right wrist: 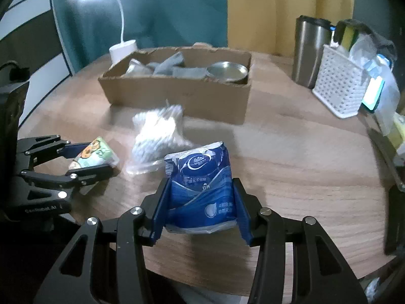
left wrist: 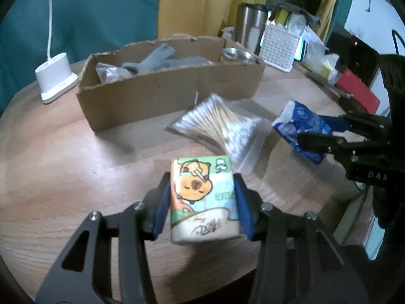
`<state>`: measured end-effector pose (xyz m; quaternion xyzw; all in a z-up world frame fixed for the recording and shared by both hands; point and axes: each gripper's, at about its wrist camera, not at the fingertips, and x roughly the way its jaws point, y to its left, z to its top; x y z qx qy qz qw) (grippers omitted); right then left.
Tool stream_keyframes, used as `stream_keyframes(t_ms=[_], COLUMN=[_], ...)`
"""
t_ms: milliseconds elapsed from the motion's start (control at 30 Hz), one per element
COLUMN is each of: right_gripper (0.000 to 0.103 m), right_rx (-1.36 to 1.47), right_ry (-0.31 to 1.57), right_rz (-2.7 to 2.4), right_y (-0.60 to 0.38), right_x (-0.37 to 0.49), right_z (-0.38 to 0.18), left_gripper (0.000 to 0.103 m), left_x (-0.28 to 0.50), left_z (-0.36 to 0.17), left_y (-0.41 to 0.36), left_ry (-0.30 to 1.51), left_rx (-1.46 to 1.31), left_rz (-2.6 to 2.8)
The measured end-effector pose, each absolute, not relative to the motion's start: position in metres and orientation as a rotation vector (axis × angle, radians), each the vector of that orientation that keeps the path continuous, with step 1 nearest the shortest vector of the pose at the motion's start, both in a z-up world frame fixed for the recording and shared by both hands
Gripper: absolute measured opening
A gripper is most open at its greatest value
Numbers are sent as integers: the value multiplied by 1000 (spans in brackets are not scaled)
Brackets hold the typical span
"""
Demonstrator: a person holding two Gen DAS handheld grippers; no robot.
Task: Organize objects
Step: 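Lower both tissue packs into the box and open both tools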
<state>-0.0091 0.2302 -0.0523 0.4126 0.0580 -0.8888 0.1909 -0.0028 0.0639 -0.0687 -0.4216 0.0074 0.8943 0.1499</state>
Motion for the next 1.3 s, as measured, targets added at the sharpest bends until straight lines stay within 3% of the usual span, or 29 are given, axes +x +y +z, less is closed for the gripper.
stream_keyframes(t_ms=[867, 1300], right_gripper=[50, 50], right_rx=[1040, 1042], right_ry=[150, 123], right_rz=[-2526, -2499], right_y=[200, 177], right_x=[-79, -131], right_z=[3, 6], left_gripper=[48, 48], left_x=[-62, -105], left_z=[-10, -9], left_y=[32, 20], left_ry=[-74, -84], left_rx=[-1079, -1087], left_rz=[2633, 2662])
